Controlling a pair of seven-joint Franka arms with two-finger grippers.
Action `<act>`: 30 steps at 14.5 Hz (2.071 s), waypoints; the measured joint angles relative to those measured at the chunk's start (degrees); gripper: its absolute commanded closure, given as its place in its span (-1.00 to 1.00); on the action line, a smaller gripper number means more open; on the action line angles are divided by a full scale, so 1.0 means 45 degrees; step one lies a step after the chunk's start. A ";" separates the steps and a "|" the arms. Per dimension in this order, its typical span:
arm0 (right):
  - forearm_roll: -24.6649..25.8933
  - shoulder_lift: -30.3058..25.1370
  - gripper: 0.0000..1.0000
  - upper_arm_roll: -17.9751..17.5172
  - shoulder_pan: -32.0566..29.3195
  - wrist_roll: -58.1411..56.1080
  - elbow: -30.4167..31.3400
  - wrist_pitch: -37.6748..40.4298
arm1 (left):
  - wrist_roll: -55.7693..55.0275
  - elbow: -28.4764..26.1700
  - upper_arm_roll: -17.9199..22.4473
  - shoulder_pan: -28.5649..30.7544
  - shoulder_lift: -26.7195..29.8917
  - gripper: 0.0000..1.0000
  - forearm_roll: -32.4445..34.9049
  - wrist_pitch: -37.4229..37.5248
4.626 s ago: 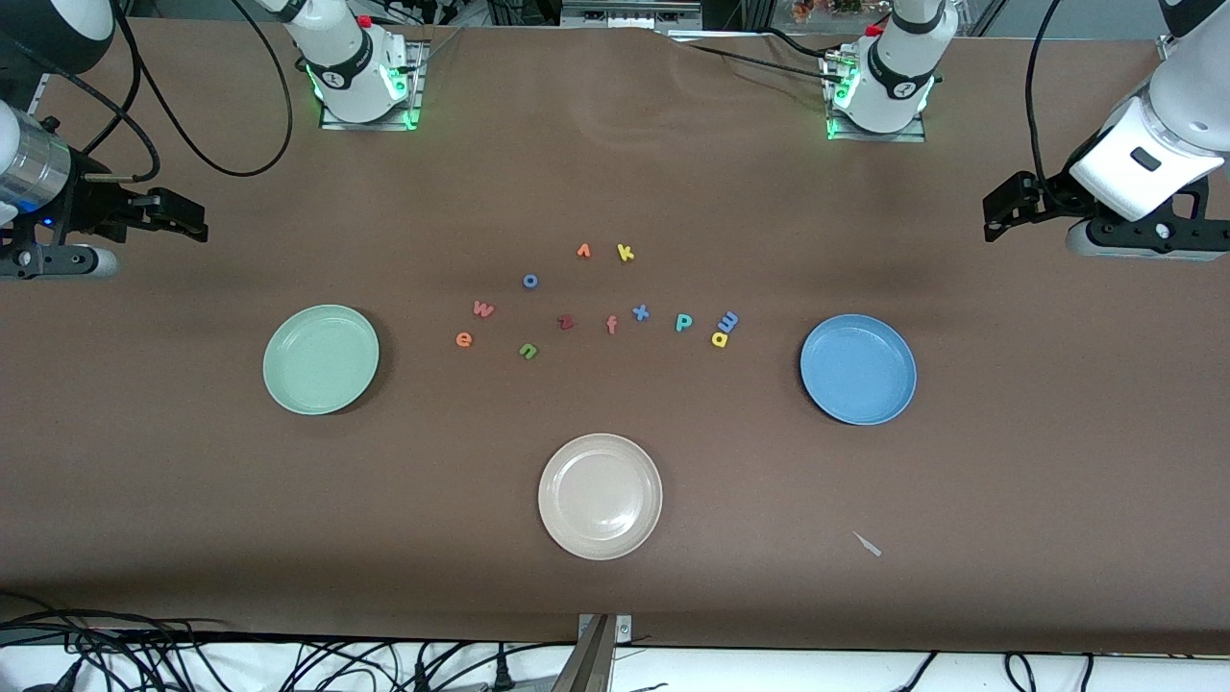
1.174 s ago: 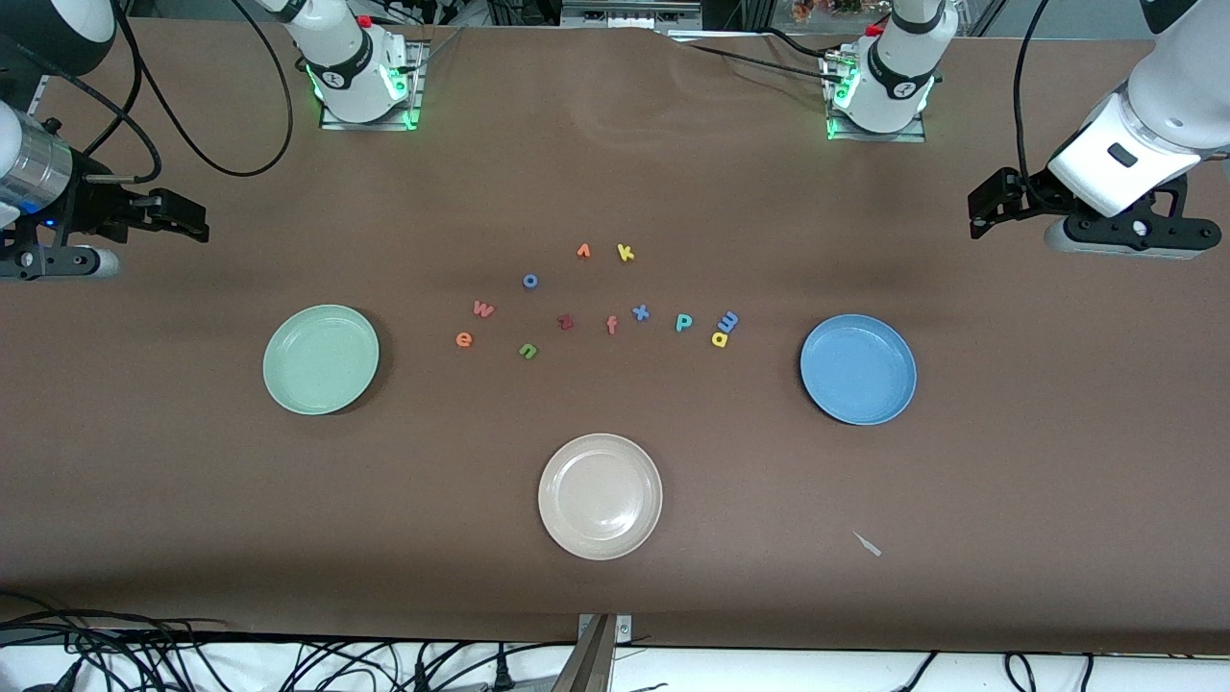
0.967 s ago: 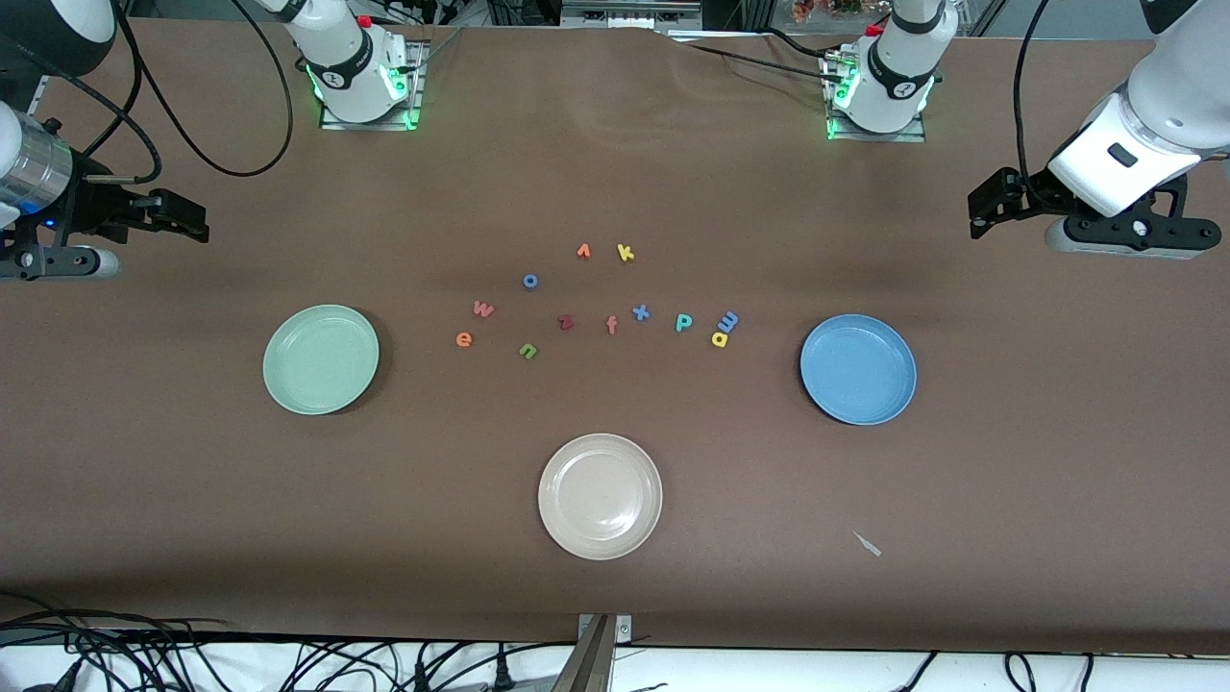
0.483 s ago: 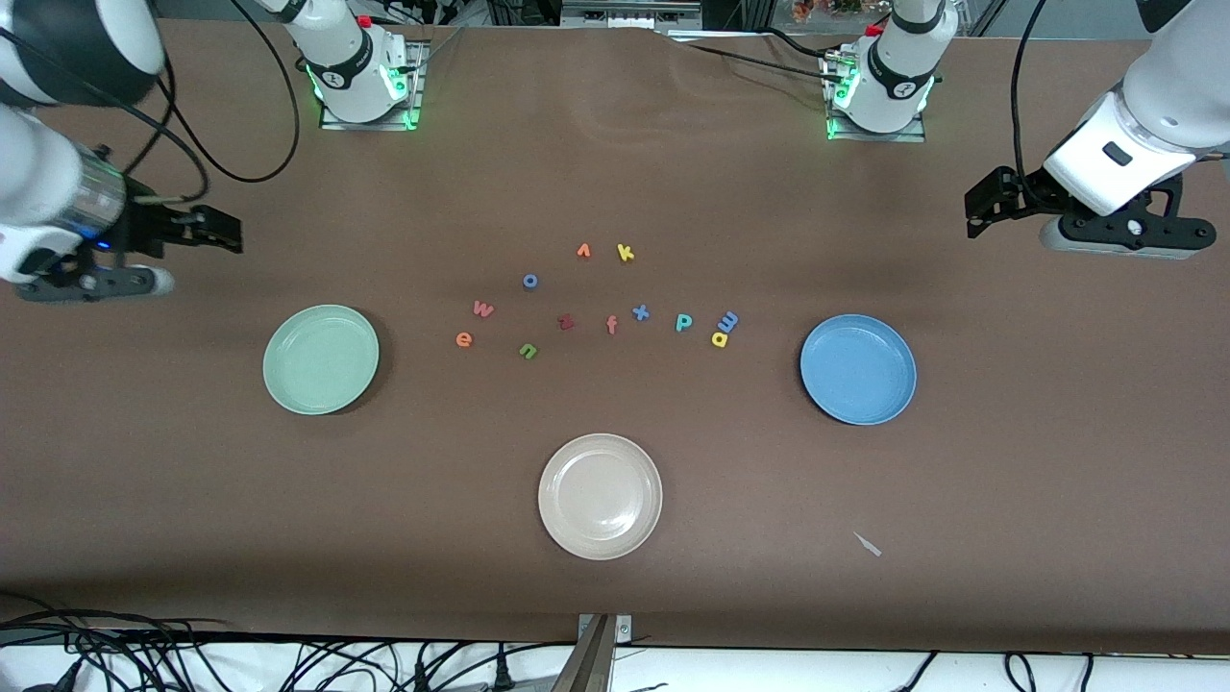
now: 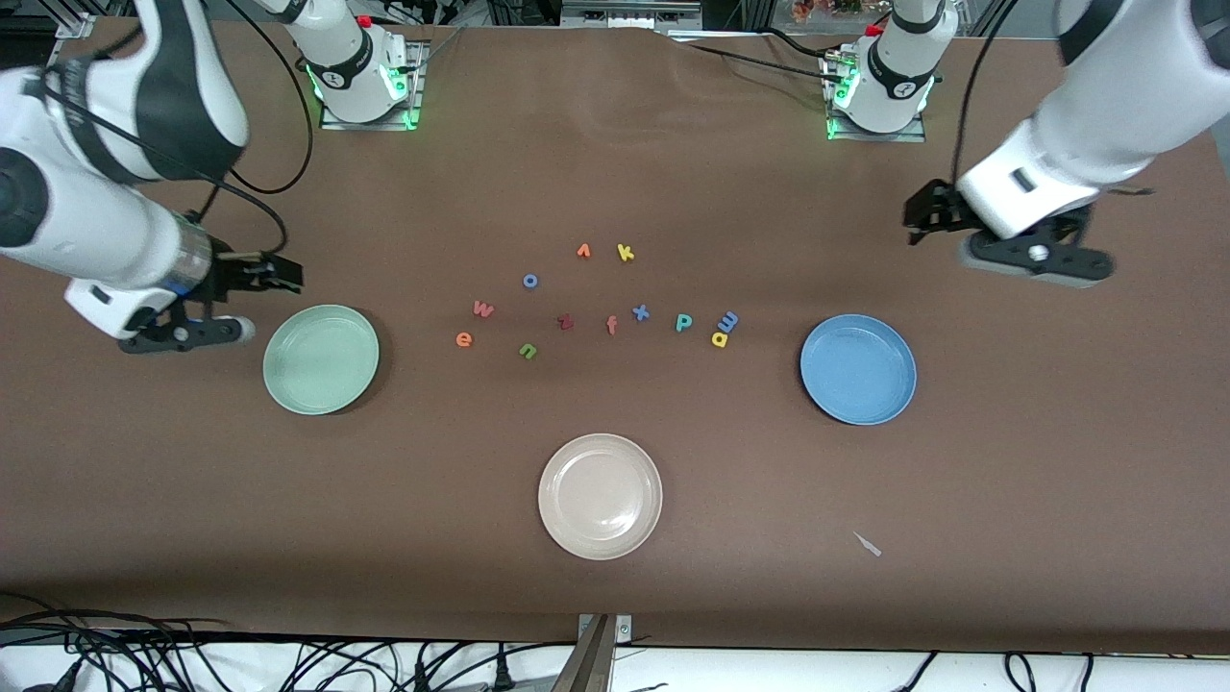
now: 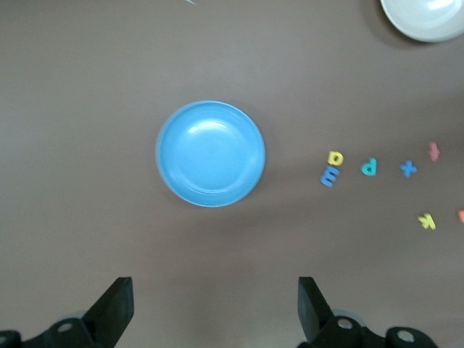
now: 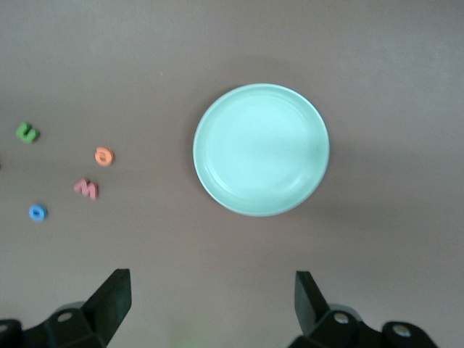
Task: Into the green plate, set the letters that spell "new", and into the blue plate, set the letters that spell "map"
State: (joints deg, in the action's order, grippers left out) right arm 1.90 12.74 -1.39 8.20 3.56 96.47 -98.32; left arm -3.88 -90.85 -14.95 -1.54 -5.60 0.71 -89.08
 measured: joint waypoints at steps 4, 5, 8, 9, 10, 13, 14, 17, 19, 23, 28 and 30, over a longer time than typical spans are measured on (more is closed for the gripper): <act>-0.0005 0.0673 -1.00 -0.0039 0.1136 0.3107 0.1351 -0.2590 | -0.0022 -0.0019 -0.1105 -0.0094 -0.1984 -1.00 0.0000 -0.0791; -0.0005 0.0798 -1.00 -0.0049 0.1380 0.3854 0.1852 -0.3449 | -0.0011 -0.0013 -0.1153 -0.0097 -0.2635 -1.00 0.0000 -0.1526; -0.0005 0.1203 -1.00 -0.0057 0.1945 0.6008 0.3318 -0.6168 | 0.0068 0.0010 -0.1267 -0.0399 -0.4443 -1.00 0.0001 -0.3107; -0.0005 0.1431 -1.00 -0.0058 0.2102 0.6736 0.3649 -0.6944 | 0.0064 0.0000 -0.1281 -0.0756 -0.4962 -1.00 0.0001 -0.3555; -0.0005 0.1706 -1.00 -0.0061 0.2279 0.7495 0.3863 -0.7572 | 0.0039 -0.0032 -0.1292 -0.1116 -0.5422 -0.96 0.0000 -0.3839; -0.0005 0.2565 -1.00 -0.0070 0.2910 0.9393 0.3977 -0.8697 | 0.0039 -0.0586 -0.1315 -0.1794 -0.6303 -0.90 0.0004 -0.5212; -0.0005 0.2779 -1.00 -0.0070 0.3062 0.9821 0.3978 -0.8968 | 0.0045 -0.0982 -0.1318 -0.1886 -0.6400 -0.85 0.0017 -0.5826; -0.0006 0.3247 -1.00 -0.0069 0.3220 1.0800 0.3975 -0.9615 | 0.0062 -0.2436 -0.1317 -0.1931 -0.6434 -0.79 0.0312 -0.7209; -0.0148 0.3435 -1.00 -0.0076 0.3220 1.1272 0.3973 -0.9720 | 0.0027 -0.3197 -0.1334 -0.1958 -0.6433 -0.79 0.1072 -0.8077; -0.0879 0.3717 -0.99 -0.0145 0.3222 1.1452 0.3970 -0.9979 | -0.0026 -0.4351 -0.1340 -0.2070 -0.6431 -0.48 0.1350 -0.9703; -0.1510 0.4079 -0.74 -0.0160 0.3222 1.1452 0.3969 -0.9999 | -0.0056 -0.4753 -0.1362 -0.2259 -0.6412 0.82 0.2409 -1.0336; -0.1519 0.4192 -0.49 -0.0164 0.3222 1.1452 0.3969 -1.0001 | -0.0068 -0.4752 -0.1373 -0.2289 -0.6381 1.00 0.2832 -1.0347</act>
State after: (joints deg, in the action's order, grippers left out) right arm -4.94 31.60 -2.13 22.70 55.10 114.33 -143.32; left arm -4.18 -112.23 -21.12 -11.84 -34.32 13.46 -135.65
